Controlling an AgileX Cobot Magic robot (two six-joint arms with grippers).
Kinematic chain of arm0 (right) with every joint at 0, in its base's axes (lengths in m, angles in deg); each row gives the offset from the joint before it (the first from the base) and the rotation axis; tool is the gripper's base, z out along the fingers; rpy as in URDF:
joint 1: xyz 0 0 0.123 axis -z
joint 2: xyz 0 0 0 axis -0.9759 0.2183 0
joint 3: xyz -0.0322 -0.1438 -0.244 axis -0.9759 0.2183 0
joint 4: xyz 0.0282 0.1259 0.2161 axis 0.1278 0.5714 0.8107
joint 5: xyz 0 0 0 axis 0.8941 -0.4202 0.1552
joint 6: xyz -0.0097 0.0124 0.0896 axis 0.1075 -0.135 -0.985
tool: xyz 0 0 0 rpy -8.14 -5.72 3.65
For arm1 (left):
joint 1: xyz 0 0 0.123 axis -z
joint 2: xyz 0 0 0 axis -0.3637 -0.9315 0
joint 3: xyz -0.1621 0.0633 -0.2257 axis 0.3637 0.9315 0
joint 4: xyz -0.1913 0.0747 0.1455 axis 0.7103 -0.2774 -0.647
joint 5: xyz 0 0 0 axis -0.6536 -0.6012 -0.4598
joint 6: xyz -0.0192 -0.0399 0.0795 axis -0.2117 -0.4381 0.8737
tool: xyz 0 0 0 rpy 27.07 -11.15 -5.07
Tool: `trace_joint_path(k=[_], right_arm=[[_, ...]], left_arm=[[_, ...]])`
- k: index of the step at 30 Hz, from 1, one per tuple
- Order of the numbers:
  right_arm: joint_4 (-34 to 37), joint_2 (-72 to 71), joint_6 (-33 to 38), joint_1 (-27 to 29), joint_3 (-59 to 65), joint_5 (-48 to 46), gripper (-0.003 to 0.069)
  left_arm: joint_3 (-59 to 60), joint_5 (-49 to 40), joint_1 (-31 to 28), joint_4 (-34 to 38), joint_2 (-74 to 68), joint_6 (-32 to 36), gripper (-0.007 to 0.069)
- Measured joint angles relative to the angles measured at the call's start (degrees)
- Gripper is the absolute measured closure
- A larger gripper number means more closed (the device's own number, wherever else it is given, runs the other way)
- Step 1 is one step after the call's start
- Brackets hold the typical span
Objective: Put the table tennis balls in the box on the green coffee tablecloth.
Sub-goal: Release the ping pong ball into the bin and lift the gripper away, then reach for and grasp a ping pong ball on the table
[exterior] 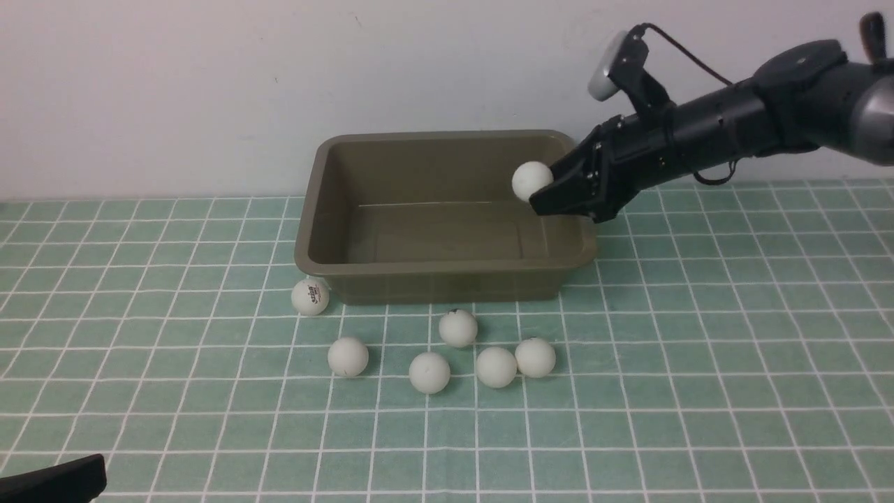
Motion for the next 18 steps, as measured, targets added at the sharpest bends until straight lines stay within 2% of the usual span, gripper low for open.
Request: trace_joint_path(k=[4, 6, 8, 11, 16, 18], right_arm=[[-3.9, 0.0, -5.0, -2.0, 0.0, 4.4, 0.0316], [-4.7, 0.0, -8.5, -2.2, 0.0, 6.4, 0.027], [-4.7, -0.1, -11.2, -2.1, 0.0, 8.2, 0.0186], [-4.7, -1.1, -12.4, -1.7, 0.0, 9.2, 0.0134], [-5.0, -5.4, -12.6, -0.3, 0.1, 10.3, 0.0137], [-5.8, -11.7, -13.1, 2.0, 0.1, 11.3, 0.0169]], left_arm=[[0.0, 0.0, 0.0, 0.0, 0.0, 0.0, 0.0143], [0.0, 0.0, 0.0, 0.0, 0.0, 0.0, 0.0143], [0.0, 0.0, 0.0, 0.0, 0.0, 0.0, 0.0143], [0.0, 0.1, 0.0, 0.0, 0.0, 0.0, 0.0143], [0.0, 0.1, 0.0, 0.0, 0.0, 0.0, 0.0143], [0.0, 0.1, 0.0, 0.0, 0.0, 0.0, 0.0143]])
